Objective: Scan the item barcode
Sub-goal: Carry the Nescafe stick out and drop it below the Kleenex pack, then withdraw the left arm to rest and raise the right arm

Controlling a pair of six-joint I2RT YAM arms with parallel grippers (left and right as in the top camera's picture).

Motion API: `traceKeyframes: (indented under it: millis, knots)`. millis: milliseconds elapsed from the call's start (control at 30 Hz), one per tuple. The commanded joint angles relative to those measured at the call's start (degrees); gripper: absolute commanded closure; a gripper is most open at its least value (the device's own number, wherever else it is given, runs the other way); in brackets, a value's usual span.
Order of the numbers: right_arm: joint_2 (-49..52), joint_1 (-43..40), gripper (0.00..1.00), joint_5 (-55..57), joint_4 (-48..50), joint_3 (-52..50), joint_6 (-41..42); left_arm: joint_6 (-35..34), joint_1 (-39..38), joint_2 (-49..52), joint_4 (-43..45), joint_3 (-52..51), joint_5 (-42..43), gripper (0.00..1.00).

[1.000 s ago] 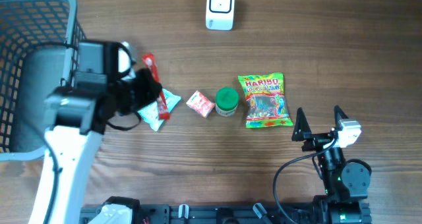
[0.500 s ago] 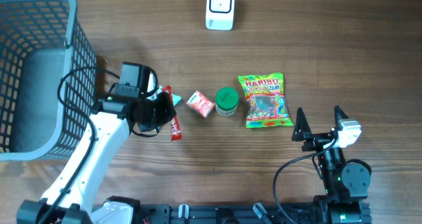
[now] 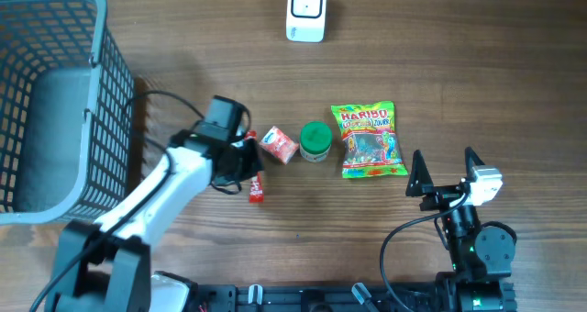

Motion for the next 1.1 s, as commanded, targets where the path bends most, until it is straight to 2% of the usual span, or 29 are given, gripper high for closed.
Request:
traceKeyframes:
  millis: [0, 100, 133, 200, 267, 300, 433, 633, 700, 767, 867, 1067]
  knots:
    - [0.0, 0.2, 0.0, 0.6, 0.2, 0.0, -0.7, -4.7, -3.0, 3.2, 1.4, -0.6, -10.2, 0.96]
    - [0.0, 0.2, 0.0, 0.6, 0.2, 0.0, -0.7, -6.4, -3.2, 4.6, 1.8, -0.6, -12.3, 0.95]
    - [0.0, 0.2, 0.0, 0.6, 0.2, 0.0, -0.7, -6.4, -3.2, 4.7, 1.9, -0.6, -12.5, 0.85]
    - [0.0, 0.2, 0.0, 0.6, 0.2, 0.0, -0.7, -6.4, -3.2, 4.3, 1.9, -0.6, -12.7, 0.62]
    - [0.0, 0.2, 0.0, 0.6, 0.2, 0.0, -0.7, -6.3, -3.2, 3.8, 1.6, -0.2, -13.1, 0.12]
    - [0.0, 0.2, 0.0, 0.6, 0.2, 0.0, -0.7, -6.2, -3.2, 3.3, 0.8, 0.6, -13.8, 0.0]
    - [0.0, 0.2, 0.0, 0.6, 0.2, 0.0, -0.7, -6.1, -3.2, 0.7, -4.3, 6.0, -18.0, 0.0]
    - [0.0, 0.2, 0.0, 0.6, 0.2, 0.0, -0.7, -4.8, -3.2, -5.9, -12.9, 22.3, -32.0, 0.0]
    - [0.0, 0.2, 0.0, 0.6, 0.2, 0.0, -0.7, -0.9, -3.2, -7.4, -12.8, 28.1, -35.2, 0.0]
    - [0.0, 0.2, 0.0, 0.6, 0.2, 0.0, -0.7, 6.7, -3.2, -8.2, -9.9, 40.9, -43.0, 0.0]
    - [0.0, 0.2, 0.0, 0.6, 0.2, 0.0, -0.7, 13.0, -3.2, -8.2, -6.1, 47.8, -46.2, 0.0]
    - [0.0, 0.2, 0.0, 0.6, 0.2, 0.0, -0.7, 29.9, -1.6, -8.2, 4.5, 57.3, -55.2, 0.0]
